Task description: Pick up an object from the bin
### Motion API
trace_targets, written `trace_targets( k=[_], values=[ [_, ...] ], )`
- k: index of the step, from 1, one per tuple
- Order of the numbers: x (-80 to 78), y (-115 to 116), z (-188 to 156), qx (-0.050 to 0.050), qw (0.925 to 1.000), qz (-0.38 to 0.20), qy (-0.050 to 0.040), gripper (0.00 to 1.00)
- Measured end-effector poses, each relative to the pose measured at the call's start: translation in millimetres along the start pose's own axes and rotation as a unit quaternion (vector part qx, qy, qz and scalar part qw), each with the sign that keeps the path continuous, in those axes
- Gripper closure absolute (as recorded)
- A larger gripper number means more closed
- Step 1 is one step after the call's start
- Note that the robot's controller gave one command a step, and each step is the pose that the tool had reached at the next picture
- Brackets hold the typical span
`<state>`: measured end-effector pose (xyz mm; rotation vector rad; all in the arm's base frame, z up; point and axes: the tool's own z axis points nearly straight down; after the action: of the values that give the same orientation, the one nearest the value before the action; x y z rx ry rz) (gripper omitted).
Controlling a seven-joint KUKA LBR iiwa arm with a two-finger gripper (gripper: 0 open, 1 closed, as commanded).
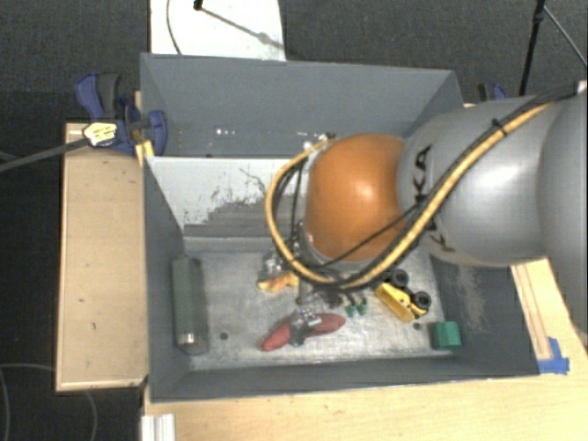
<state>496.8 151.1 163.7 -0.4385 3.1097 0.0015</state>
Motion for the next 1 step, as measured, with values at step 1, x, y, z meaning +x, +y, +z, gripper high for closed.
trace_targets(
  k=[1],
  values=[
    [6.7,-22.8,-5.0,0.000,0.9921,0.126,0.0013,0.00]
  ],
)
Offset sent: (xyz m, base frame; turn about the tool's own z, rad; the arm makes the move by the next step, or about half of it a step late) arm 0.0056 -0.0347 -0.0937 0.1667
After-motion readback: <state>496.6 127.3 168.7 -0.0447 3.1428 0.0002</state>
